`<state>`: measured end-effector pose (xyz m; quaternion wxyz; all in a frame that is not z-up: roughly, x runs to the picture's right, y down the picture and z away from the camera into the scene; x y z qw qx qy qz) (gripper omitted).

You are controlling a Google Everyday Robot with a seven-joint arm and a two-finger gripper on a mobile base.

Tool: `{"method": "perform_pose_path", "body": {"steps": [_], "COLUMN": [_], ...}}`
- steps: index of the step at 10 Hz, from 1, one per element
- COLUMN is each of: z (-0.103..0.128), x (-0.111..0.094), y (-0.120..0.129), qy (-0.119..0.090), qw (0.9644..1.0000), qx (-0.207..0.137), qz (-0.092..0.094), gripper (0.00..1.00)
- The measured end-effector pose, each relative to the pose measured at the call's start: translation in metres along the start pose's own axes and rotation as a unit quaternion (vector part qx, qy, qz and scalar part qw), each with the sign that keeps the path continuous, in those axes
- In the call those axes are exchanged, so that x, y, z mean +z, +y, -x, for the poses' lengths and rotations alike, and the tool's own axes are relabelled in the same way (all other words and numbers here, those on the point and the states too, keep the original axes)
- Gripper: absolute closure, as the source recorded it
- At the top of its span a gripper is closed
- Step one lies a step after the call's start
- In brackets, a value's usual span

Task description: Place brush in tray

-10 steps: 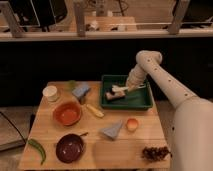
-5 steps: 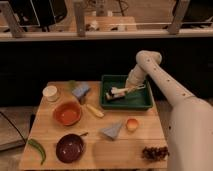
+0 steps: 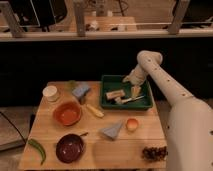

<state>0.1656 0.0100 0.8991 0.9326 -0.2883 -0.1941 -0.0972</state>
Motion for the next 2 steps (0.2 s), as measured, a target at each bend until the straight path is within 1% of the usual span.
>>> {"method": "perform_pose_path", "body": {"steps": [2], "z": [-0.0029], "x": [-0.0077], "y": [-0.0026], "qy": [0.001], "qw": [1.0000], "qx": [0.002], "qz": [-0.007], "gripper": [0.20]}}
